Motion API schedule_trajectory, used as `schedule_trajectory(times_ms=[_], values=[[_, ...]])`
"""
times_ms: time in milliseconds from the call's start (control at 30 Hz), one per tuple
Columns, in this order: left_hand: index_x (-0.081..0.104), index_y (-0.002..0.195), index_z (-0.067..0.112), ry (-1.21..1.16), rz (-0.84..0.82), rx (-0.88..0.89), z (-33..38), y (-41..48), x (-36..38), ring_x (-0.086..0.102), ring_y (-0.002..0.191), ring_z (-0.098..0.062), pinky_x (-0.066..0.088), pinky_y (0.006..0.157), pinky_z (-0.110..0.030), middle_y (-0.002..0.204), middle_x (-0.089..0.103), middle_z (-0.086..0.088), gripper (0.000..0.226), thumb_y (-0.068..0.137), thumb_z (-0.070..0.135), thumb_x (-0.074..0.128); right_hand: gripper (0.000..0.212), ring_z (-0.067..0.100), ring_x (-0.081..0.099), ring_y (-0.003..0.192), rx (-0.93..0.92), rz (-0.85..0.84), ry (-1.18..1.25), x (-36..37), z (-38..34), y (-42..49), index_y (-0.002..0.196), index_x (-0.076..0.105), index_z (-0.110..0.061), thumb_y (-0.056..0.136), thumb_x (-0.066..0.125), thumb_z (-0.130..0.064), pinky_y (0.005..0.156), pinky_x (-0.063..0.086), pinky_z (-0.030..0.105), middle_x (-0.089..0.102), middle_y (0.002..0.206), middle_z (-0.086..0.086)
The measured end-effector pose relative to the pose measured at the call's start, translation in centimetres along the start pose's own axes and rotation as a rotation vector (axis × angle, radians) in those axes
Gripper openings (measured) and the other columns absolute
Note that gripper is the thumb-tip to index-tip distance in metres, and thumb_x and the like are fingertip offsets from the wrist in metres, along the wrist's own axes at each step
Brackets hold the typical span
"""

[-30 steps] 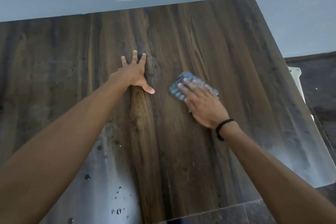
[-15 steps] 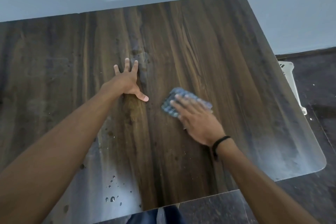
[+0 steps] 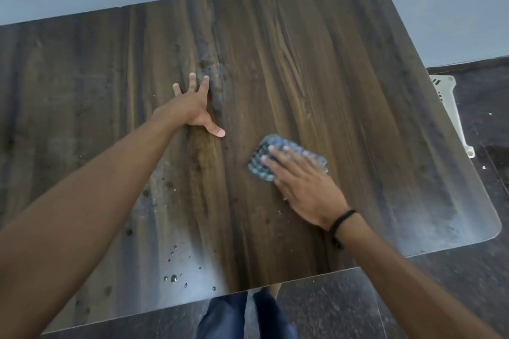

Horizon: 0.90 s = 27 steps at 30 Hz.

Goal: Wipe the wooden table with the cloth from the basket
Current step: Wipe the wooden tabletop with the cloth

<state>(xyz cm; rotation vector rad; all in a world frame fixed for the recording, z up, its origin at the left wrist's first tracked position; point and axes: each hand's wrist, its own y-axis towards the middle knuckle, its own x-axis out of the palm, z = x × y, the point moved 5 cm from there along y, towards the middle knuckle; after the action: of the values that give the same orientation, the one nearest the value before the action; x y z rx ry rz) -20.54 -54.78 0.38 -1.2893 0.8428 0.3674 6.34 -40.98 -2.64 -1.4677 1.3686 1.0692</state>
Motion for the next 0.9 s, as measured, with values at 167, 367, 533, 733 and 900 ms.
schedule_trajectory(times_ms=[167, 367, 533, 733, 900], values=[[-0.020, 0.155, 0.028, 0.016, 0.042, 0.065, 1.3, -2.2, 1.2, -0.021, 0.146, -0.046, 0.015, 0.117, -0.065, 0.159, -0.034, -0.003, 0.151, 0.055, 0.061, 0.089, 0.054, 0.022, 0.015, 0.153, 0.415, 0.091, 0.033, -0.4, 0.9, -1.0, 0.158, 0.024, -0.026, 0.105, 0.027, -0.032, 0.123, 0.016, 0.052, 0.016, 0.166, -0.002], [-0.028, 0.152, 0.029, 0.020, -0.013, 0.055, 2.1, -4.1, 5.3, -0.023, 0.146, -0.044, 0.015, 0.116, -0.066, 0.158, -0.037, 0.000, 0.156, 0.054, 0.056, 0.091, 0.053, 0.020, 0.018, 0.152, 0.409, 0.130, 0.058, -1.0, 3.4, -2.0, 0.157, 0.027, -0.029, 0.104, 0.028, -0.033, 0.120, 0.023, 0.052, 0.020, 0.165, -0.005], [-0.026, 0.152, 0.030, -0.004, 0.015, 0.055, 1.9, -4.2, 5.5, -0.022, 0.146, -0.044, 0.016, 0.116, -0.067, 0.159, -0.036, 0.003, 0.158, 0.050, 0.056, 0.092, 0.052, 0.018, 0.015, 0.153, 0.019, -0.002, 0.019, 0.8, -1.6, -5.6, 0.157, 0.025, -0.030, 0.105, 0.031, -0.034, 0.124, 0.014, 0.047, 0.020, 0.165, -0.006], [-0.023, 0.154, 0.030, -0.020, 0.031, 0.080, 2.1, -4.5, 5.4, -0.022, 0.147, -0.042, 0.014, 0.116, -0.066, 0.160, -0.034, 0.003, 0.154, 0.054, 0.055, 0.091, 0.052, 0.021, 0.018, 0.152, 0.319, 0.112, 0.027, 0.9, -2.2, -6.2, 0.157, 0.028, -0.027, 0.105, 0.032, -0.031, 0.123, 0.017, 0.048, 0.021, 0.165, -0.004], [-0.023, 0.154, 0.030, -0.012, 0.037, 0.062, 1.9, -4.4, 5.2, -0.022, 0.147, -0.042, 0.013, 0.117, -0.065, 0.160, -0.034, 0.003, 0.153, 0.055, 0.056, 0.091, 0.053, 0.022, 0.021, 0.151, 0.424, 0.168, 0.024, -0.4, 0.8, -7.2, 0.156, 0.031, -0.027, 0.103, 0.033, -0.030, 0.121, 0.021, 0.050, 0.023, 0.165, -0.003]])
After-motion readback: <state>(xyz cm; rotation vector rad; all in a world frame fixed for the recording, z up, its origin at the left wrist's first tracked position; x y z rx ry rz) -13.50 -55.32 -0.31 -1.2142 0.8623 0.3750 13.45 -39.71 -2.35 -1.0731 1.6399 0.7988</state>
